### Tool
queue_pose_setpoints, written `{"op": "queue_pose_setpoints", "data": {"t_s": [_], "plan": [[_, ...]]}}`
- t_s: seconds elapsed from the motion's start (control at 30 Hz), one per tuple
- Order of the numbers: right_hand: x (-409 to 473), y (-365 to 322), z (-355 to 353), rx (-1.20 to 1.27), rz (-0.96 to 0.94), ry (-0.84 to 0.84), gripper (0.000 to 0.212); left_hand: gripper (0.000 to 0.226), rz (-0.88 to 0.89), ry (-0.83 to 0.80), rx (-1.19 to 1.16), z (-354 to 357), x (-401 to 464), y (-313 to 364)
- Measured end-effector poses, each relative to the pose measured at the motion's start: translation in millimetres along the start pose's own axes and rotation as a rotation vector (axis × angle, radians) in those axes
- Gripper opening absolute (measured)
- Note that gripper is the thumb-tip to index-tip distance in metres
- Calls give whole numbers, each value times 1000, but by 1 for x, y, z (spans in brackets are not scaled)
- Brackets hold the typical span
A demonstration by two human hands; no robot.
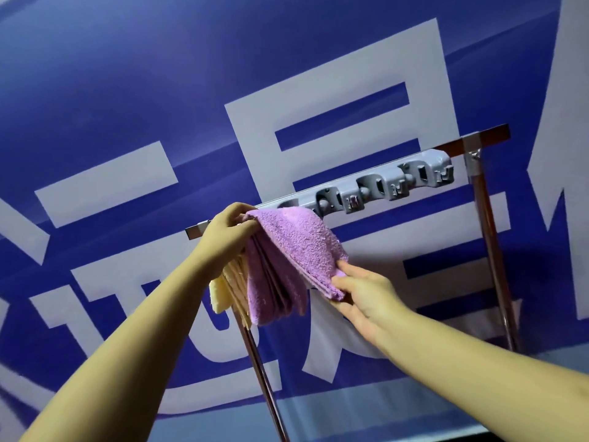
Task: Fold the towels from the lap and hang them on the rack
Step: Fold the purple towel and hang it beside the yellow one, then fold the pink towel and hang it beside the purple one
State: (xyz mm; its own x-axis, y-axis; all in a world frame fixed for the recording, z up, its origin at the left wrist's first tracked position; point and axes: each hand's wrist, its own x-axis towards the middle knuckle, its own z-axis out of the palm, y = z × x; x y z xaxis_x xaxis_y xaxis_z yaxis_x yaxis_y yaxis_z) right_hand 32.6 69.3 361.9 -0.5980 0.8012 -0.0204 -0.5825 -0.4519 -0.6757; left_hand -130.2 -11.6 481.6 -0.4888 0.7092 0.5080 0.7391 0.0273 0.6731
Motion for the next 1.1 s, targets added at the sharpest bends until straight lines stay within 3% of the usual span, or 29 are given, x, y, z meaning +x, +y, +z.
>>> {"op": "queue_pose_setpoints", "data": {"t_s": [0.13,0.3,0.5,0.63,0.77,0.97,1.1], "plan": [[0,10,-3,-47,49,26,41,17,-27,-38,-63,7,-2,-4],[34,14,-7,-111,59,89,50,18,-80,22,-211,17,-12,-9],[59,28,-13,-196,86,28,50,31,-110,163,-400,42,-29,-29],[65,44,-31,-235,77,-78,42,51,-110,138,-459,75,-71,-65],[70,75,-105,-492,78,-86,33,56,-214,-14,-372,139,-128,-130],[48,169,-310,-1081,382,195,33,45,-559,-417,-293,260,-232,-233],[25,223,-416,-1327,582,253,31,51,-795,-622,-265,325,-287,-271]]}}
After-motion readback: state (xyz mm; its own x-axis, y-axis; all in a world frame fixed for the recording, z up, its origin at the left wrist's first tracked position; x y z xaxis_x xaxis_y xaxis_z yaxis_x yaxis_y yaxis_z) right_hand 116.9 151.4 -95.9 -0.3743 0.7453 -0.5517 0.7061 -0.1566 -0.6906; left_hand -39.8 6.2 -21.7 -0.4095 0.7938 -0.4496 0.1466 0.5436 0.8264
